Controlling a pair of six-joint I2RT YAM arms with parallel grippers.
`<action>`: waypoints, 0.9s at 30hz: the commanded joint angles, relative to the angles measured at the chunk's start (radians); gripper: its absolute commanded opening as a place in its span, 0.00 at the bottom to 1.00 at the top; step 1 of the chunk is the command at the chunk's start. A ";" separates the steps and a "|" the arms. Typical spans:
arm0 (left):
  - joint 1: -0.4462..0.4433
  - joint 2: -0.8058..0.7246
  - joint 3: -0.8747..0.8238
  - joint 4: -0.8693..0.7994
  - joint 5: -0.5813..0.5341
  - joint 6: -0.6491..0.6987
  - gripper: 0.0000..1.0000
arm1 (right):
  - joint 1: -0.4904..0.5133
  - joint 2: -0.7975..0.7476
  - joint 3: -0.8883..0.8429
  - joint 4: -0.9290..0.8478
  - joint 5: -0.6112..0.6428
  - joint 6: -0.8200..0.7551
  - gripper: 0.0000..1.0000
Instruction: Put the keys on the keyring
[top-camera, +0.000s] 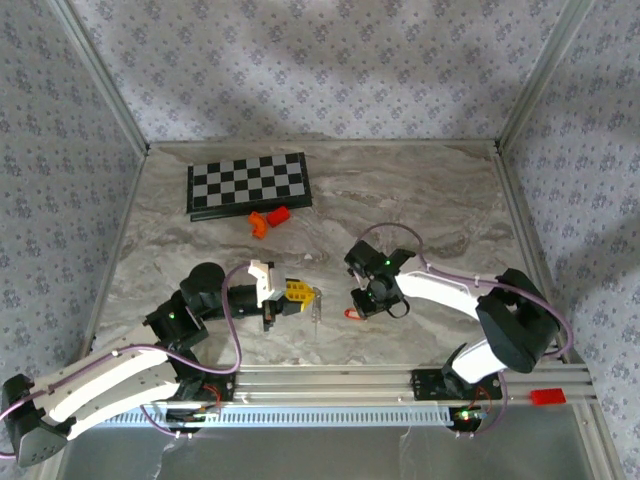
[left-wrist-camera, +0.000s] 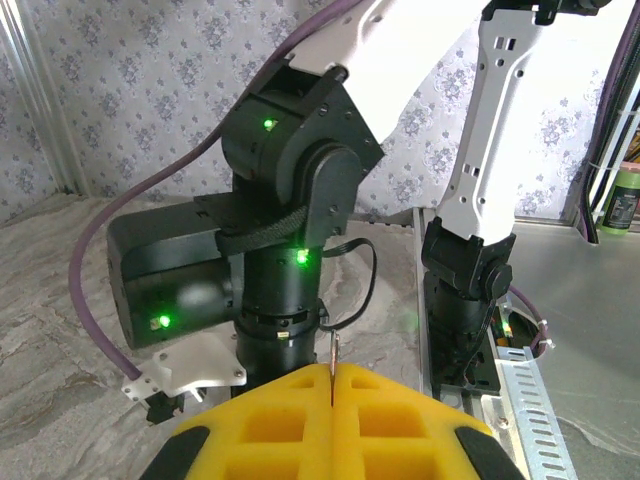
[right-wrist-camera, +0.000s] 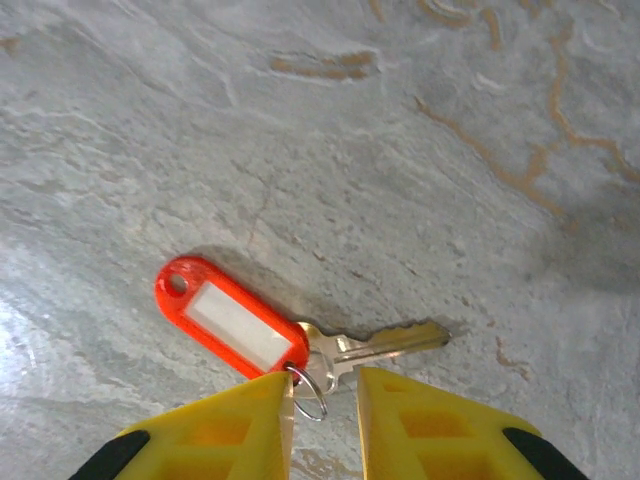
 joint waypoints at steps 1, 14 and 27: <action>0.007 0.000 0.004 0.043 0.027 -0.006 0.00 | -0.031 0.030 0.039 -0.033 -0.090 -0.083 0.25; 0.004 0.002 -0.006 0.043 0.024 -0.008 0.00 | -0.045 0.182 0.174 -0.146 -0.099 -0.195 0.21; 0.007 0.015 -0.002 0.046 0.037 -0.001 0.00 | -0.060 0.221 0.223 -0.260 -0.154 -0.243 0.24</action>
